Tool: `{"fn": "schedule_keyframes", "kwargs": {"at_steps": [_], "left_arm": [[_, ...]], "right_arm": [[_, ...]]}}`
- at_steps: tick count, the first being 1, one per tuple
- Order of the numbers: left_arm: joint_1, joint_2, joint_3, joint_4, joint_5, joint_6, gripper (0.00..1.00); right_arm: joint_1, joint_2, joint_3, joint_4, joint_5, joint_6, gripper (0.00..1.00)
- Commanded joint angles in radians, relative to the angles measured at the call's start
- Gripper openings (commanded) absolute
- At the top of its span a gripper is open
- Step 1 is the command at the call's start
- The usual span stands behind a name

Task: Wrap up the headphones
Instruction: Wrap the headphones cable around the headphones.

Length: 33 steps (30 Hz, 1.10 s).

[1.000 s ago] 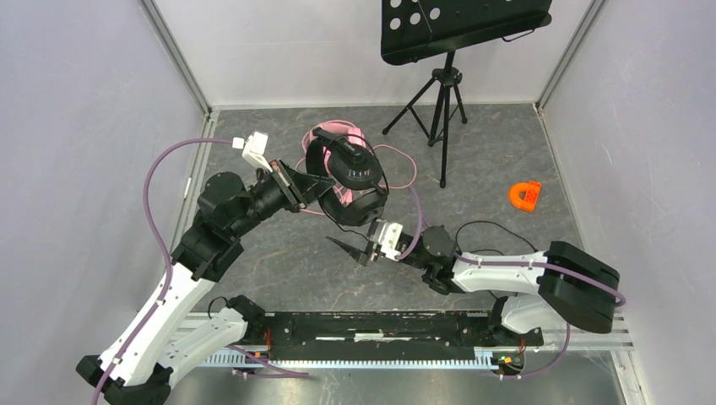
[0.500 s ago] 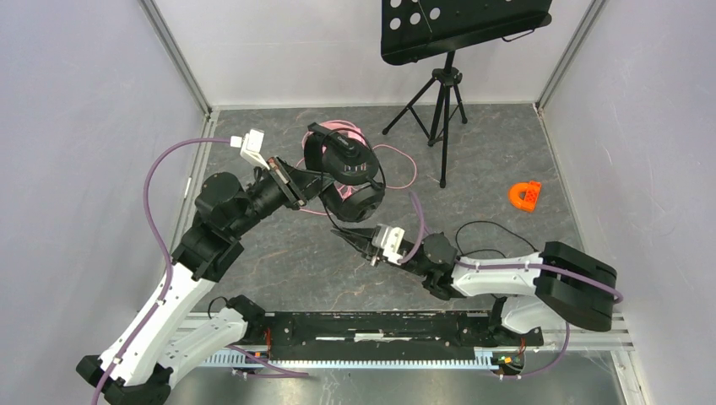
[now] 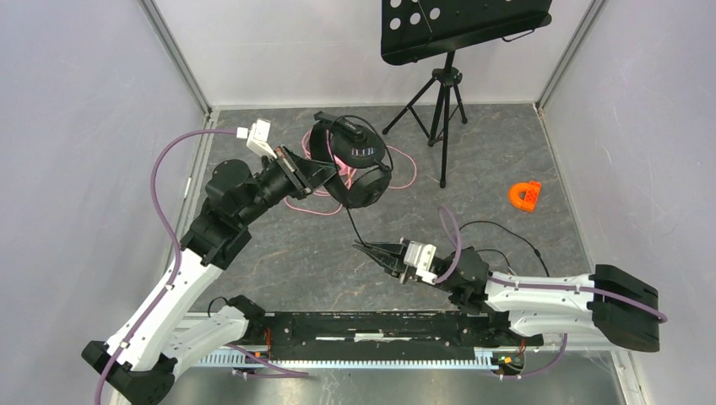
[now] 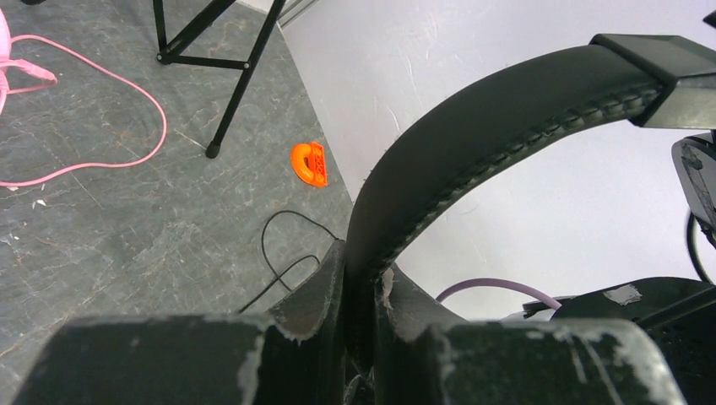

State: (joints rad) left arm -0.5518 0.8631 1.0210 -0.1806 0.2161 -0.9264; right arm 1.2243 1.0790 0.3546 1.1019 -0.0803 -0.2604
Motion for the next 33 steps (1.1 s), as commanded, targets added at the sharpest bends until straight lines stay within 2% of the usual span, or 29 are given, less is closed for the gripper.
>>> {"fn": "schedule_keyframes", "kwargs": {"at_steps": [1,5,14,18,29,33], "left_arm": [[0.007,0.002,0.048,0.074,-0.045,-0.024,0.02],[0.009,0.018,0.044,0.078,-0.070,-0.014,0.02],[0.021,0.066,0.076,0.009,-0.118,0.066,0.02],[0.030,0.085,0.074,0.020,-0.096,0.058,0.02],[0.035,0.069,0.111,-0.098,-0.089,0.136,0.02],[0.034,0.061,0.110,-0.088,0.013,0.146,0.02]], "right_arm": [[0.009,-0.051,-0.014,-0.083,0.004,-0.015,0.00],[0.017,-0.044,0.025,-0.164,-0.050,-0.014,0.00],[0.055,-0.104,0.000,-0.206,0.011,-0.055,0.00],[0.055,-0.129,-0.027,-0.213,0.029,-0.062,0.00],[0.055,-0.262,-0.144,-0.199,0.226,-0.145,0.00],[0.055,-0.278,-0.145,-0.234,0.294,-0.191,0.00]]}}
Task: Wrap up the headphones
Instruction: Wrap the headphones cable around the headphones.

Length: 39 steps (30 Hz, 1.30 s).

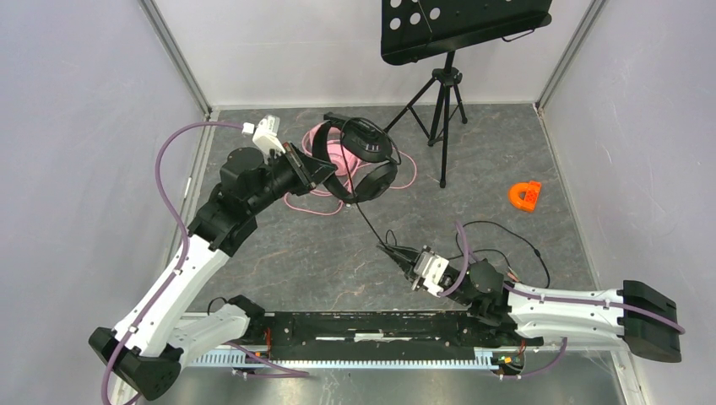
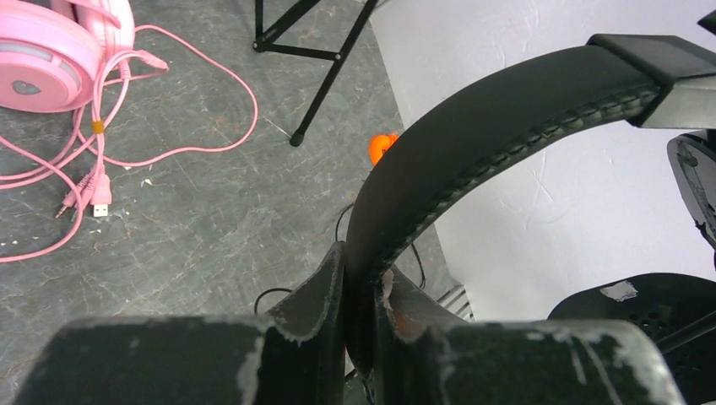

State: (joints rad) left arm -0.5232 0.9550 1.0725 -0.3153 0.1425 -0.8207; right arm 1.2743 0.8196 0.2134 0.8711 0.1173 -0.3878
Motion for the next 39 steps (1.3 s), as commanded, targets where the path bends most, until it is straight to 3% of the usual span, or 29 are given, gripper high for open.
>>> {"fn": "schedule_keyframes", "kwargs": {"at_steps": [1,6,13,17,23,29,39], "left_arm": [[0.006,-0.034,0.058,0.039,0.122,0.049,0.02],[0.006,-0.059,0.076,-0.110,0.222,0.154,0.02],[0.006,-0.091,0.158,-0.351,0.123,0.278,0.02],[0.006,-0.102,0.169,-0.355,0.120,0.276,0.02],[0.006,-0.139,0.120,-0.243,0.289,0.246,0.02],[0.006,-0.116,0.154,-0.408,0.309,0.342,0.02],[0.006,-0.128,0.134,-0.421,0.322,0.339,0.02]], "right_arm": [[0.005,-0.021,-0.004,-0.007,0.118,-0.084,0.00],[0.003,-0.016,-0.013,0.037,0.243,-0.190,0.00],[-0.010,0.027,-0.028,0.192,0.322,-0.319,0.00],[-0.016,0.037,-0.046,0.268,0.351,-0.323,0.00],[-0.035,0.085,-0.048,0.323,0.368,-0.328,0.01],[-0.070,0.123,-0.020,0.373,0.354,-0.373,0.08],[-0.133,0.219,0.025,0.410,0.263,-0.329,0.07]]}}
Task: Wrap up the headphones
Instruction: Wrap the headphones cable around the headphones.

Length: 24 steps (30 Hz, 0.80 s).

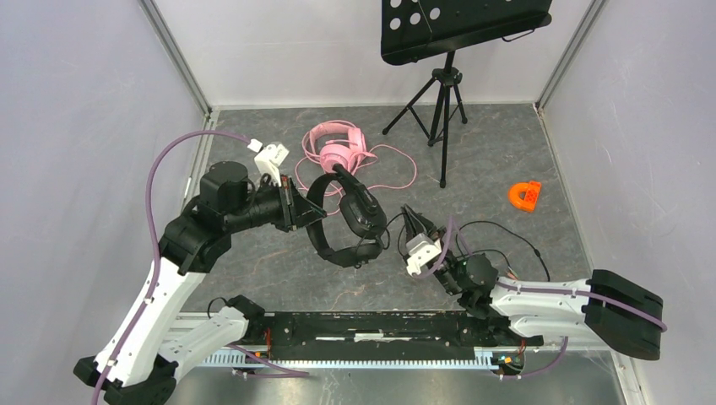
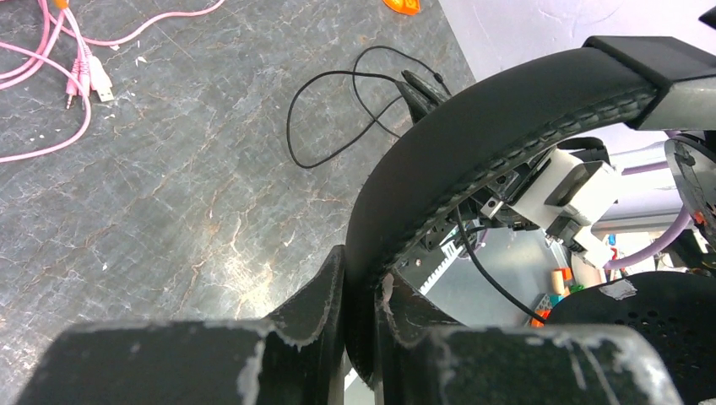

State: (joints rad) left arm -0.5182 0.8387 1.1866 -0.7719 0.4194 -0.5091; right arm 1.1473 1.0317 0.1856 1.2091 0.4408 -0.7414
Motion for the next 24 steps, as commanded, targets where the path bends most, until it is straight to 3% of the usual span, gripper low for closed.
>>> {"fn": "schedule_keyframes", "kwargs": {"at_steps": [1,5,12,15,18,24], "left_arm": [[0.000,-0.014,0.015,0.055,0.045,0.017,0.02],[0.001,-0.036,-0.012,0.147,0.006,-0.021,0.02],[0.000,-0.005,0.024,0.166,-0.077,-0.020,0.02],[0.001,-0.011,0.019,0.126,-0.232,0.054,0.02],[0.001,-0.006,0.016,0.046,-0.409,0.110,0.02],[0.001,-0.037,0.003,0.058,-0.376,0.055,0.02]], "right_arm": [[-0.006,0.006,0.056,0.056,-0.078,0.041,0.07],[-0.006,-0.012,0.038,0.023,-0.138,0.100,0.02],[-0.006,-0.081,-0.008,-0.024,-0.167,0.192,0.00],[-0.006,-0.157,-0.014,-0.060,-0.118,0.263,0.00],[-0.006,-0.249,0.040,-0.202,-0.062,0.328,0.00],[-0.051,-0.342,0.106,-0.376,0.166,0.337,0.00]]}}
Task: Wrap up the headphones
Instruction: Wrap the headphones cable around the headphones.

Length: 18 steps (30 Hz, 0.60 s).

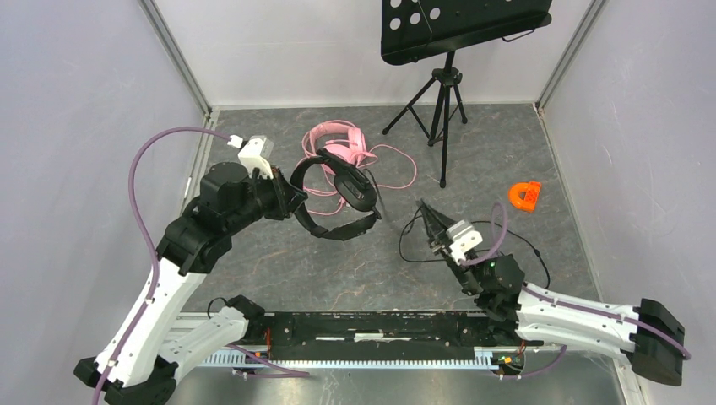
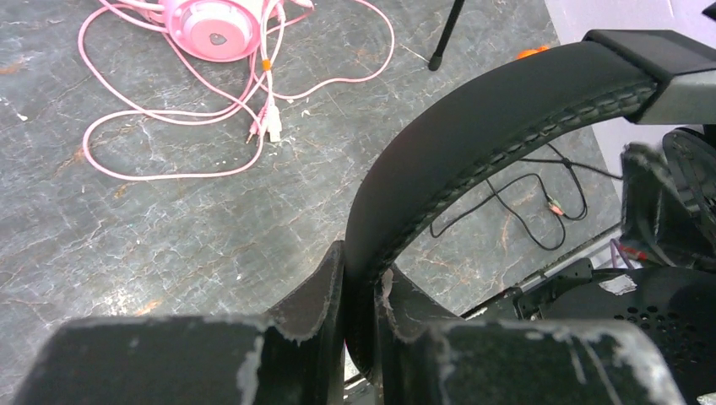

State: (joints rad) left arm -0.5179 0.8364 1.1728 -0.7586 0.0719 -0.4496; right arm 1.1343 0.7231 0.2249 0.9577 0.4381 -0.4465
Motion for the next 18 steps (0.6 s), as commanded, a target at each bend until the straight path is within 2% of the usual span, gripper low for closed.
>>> {"fn": "schedule_keyframes", "kwargs": {"at_steps": [1,4,7,12,18], "left_arm": [[0.001,-0.039,0.021,0.048,-0.027,-0.011,0.02],[0.001,-0.056,0.037,0.051,-0.041,-0.018,0.02],[0.001,-0.083,0.036,0.084,0.015,-0.022,0.02],[0.001,-0.114,0.010,0.146,0.278,0.036,0.02],[0.001,-0.104,0.011,0.082,0.496,0.165,0.02]], "right_arm": [[-0.061,-0.034,0.078,-0.163,0.187,0.061,0.00],[-0.129,-0.036,0.095,-0.262,0.203,0.145,0.00],[-0.187,-0.039,0.086,-0.293,0.209,0.205,0.00],[-0.264,0.006,0.111,-0.295,0.152,0.231,0.00],[-0.370,0.119,0.195,-0.307,0.018,0.266,0.00]]}}
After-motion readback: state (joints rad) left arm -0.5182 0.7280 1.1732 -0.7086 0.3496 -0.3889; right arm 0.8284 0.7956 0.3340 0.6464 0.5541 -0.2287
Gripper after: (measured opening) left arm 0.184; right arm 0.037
